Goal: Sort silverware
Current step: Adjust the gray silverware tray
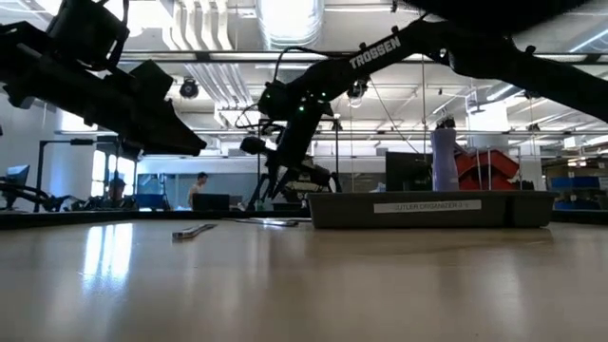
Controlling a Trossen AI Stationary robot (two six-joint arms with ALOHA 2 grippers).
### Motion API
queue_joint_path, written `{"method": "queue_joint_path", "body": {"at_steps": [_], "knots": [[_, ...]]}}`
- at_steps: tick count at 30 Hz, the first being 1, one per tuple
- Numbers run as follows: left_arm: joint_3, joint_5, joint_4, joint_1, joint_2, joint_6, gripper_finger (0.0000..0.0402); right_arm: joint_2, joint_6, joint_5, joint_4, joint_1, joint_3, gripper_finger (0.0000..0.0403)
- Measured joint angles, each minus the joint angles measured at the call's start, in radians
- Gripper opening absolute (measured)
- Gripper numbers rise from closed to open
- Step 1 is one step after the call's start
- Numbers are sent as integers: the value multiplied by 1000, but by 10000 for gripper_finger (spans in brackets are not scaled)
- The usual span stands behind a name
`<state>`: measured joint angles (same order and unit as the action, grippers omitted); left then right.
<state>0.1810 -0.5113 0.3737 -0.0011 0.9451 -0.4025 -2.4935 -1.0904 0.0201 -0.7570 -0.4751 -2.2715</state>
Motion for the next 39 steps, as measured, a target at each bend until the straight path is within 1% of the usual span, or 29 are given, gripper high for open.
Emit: {"method": "queue_joint_path", "body": {"at_steps": [2,5,7,9,12,15,19,21,23,27,30,34,36,39], "knots": [[0,2,0,-1,1,-3,119,0,-29,-97,-8,-28,2,0],[0,17,-2,-6,2,-4,119,-2,-56,-146,-12,-51,5,0],[0,25,-8,-7,2,-4,119,-4,31,-199,-2,-55,-5,0],[0,25,-23,-9,2,-1,119,-4,135,-207,-20,-51,-26,0],[0,25,-48,-9,2,0,119,-1,368,-202,-100,-40,-86,0],[0,24,-49,-9,0,1,119,20,676,-186,-125,-40,-80,0],[0,24,-46,-9,-5,-3,119,18,1070,-62,-277,-50,-77,0],[0,24,-45,-9,-5,-7,119,18,1232,7,-313,-51,-77,0],[0,24,-44,-9,-5,-7,119,18,1381,18,-335,-50,-77,0],[0,16,-25,-9,-5,0,119,18,1647,-9,-344,-46,-55,0],[0,-7,-21,-9,-5,1,119,18,1861,-41,-328,-44,-9,0],[0,-28,-19,-9,-5,1,119,25,2120,-49,-300,-47,48,0],[0,-30,-19,-9,-4,2,119,24,2183,-58,-279,-54,58,0],[0,-34,-18,-9,-3,2,119,22,2217,-45,-241,-72,60,0]]}}
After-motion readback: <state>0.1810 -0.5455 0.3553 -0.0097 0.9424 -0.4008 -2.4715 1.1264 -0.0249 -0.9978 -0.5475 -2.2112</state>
